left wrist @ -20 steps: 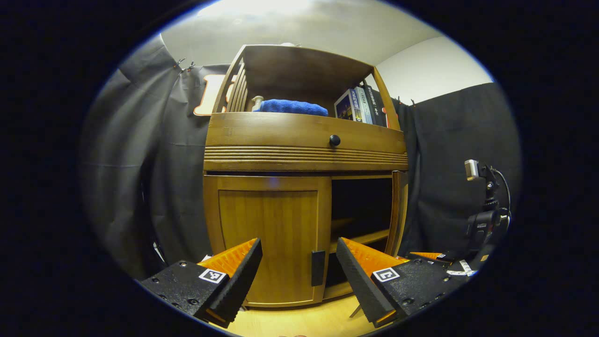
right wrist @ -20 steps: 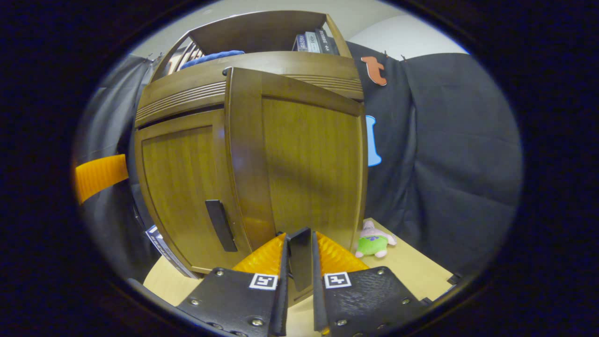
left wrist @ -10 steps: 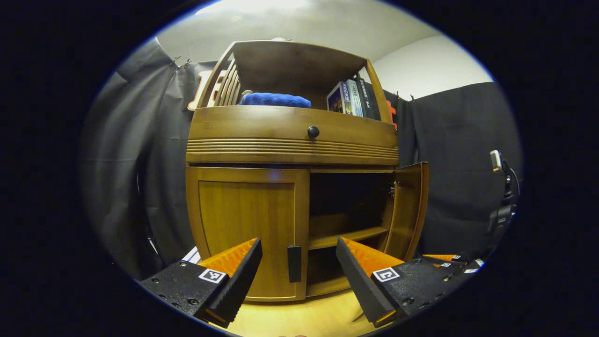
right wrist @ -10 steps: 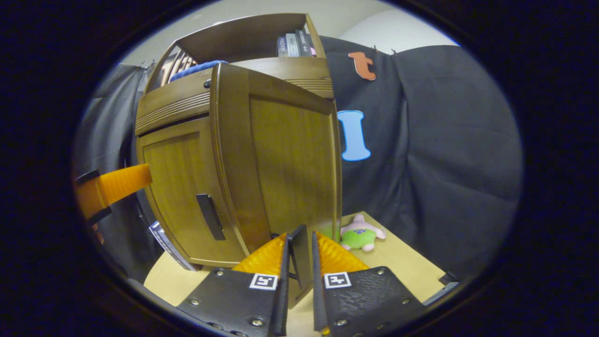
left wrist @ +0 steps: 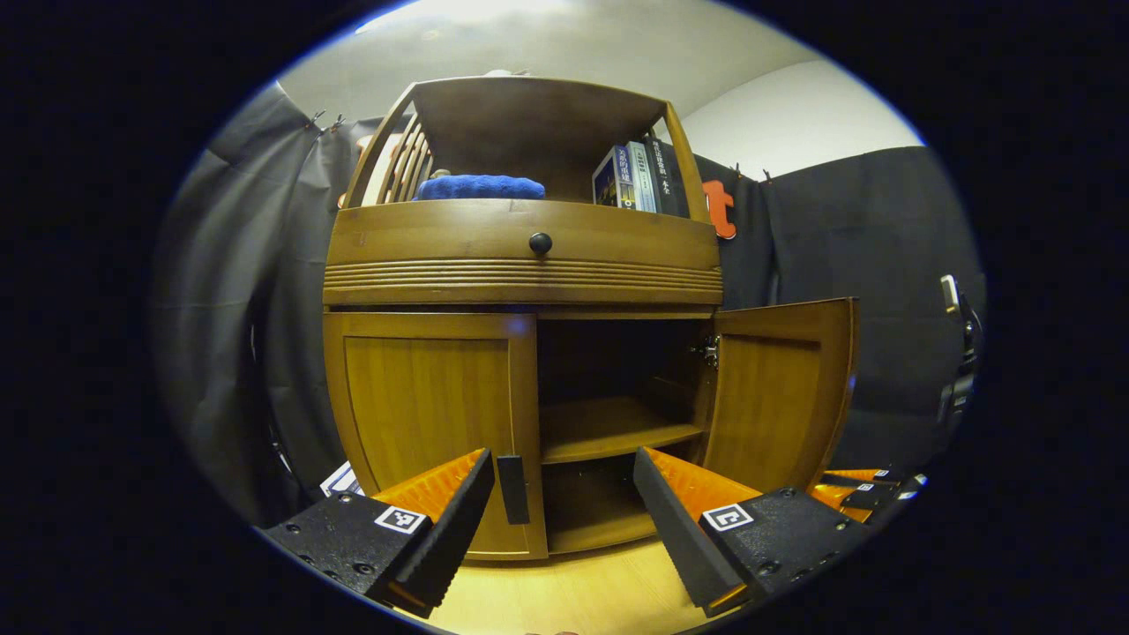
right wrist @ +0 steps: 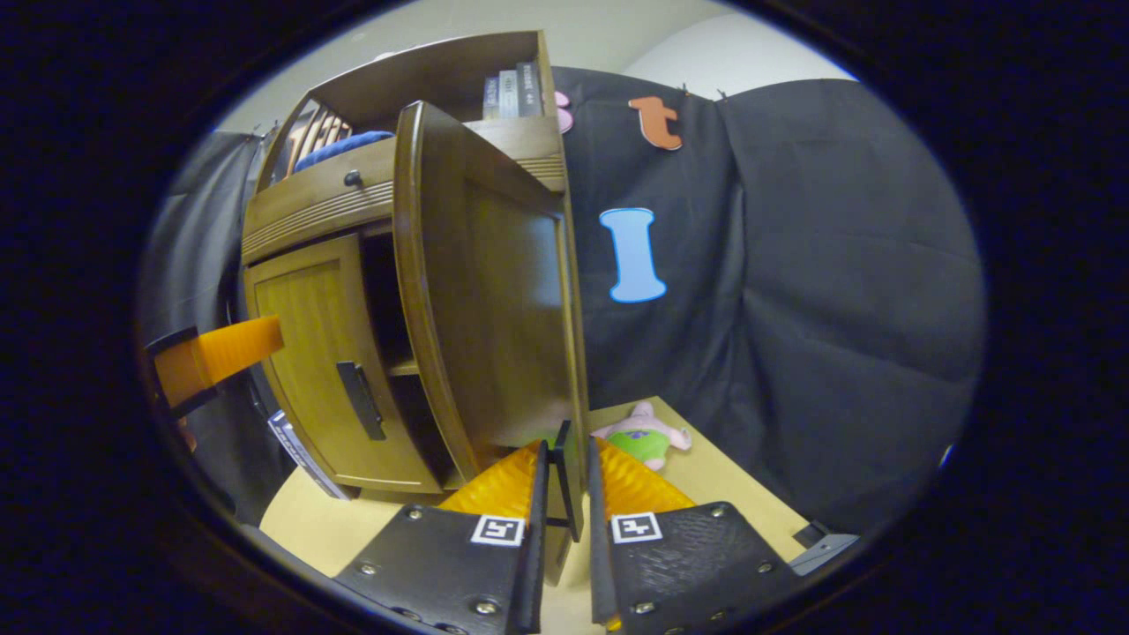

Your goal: Open the right door of the double-door shoe cabinet with the right hand, and open the left door with the left hand.

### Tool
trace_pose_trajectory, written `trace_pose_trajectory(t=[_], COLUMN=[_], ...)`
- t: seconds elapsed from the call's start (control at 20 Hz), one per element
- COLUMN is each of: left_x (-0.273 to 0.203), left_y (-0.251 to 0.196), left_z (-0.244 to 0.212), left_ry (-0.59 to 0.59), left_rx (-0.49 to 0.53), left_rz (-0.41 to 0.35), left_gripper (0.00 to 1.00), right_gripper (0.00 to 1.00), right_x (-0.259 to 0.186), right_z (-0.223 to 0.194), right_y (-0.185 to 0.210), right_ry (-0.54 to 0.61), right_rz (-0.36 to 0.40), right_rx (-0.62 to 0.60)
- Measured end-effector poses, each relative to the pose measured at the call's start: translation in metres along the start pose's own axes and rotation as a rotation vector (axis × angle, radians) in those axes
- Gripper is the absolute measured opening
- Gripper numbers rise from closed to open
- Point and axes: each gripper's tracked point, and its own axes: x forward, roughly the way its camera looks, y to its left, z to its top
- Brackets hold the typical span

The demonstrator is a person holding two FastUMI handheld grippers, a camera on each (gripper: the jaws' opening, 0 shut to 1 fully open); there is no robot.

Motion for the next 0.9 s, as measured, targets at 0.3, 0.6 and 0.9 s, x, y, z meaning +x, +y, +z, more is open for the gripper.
trace_pose_trajectory(t=[0.3,0.6,0.9], left_x=[0.012,0.047,0.097], left_y=[-0.009,0.009,0.034], left_z=[-0.007,-0.031,-0.064], left_ry=[0.014,0.048,0.099], left_rx=[0.004,0.028,0.053], left_rz=[-0.006,0.040,0.089], left_gripper=[0.98,0.97,0.99], right_gripper=[0.07,0.07,0.07], right_x=[0.004,0.001,-0.006], right_z=[0.008,0.014,0.029], right_y=[-0.053,-0.063,-0.088], right_ry=[-0.023,-0.048,-0.079], right_rz=[-0.080,-0.083,-0.152], right_rx=[0.019,-0.003,0.017])
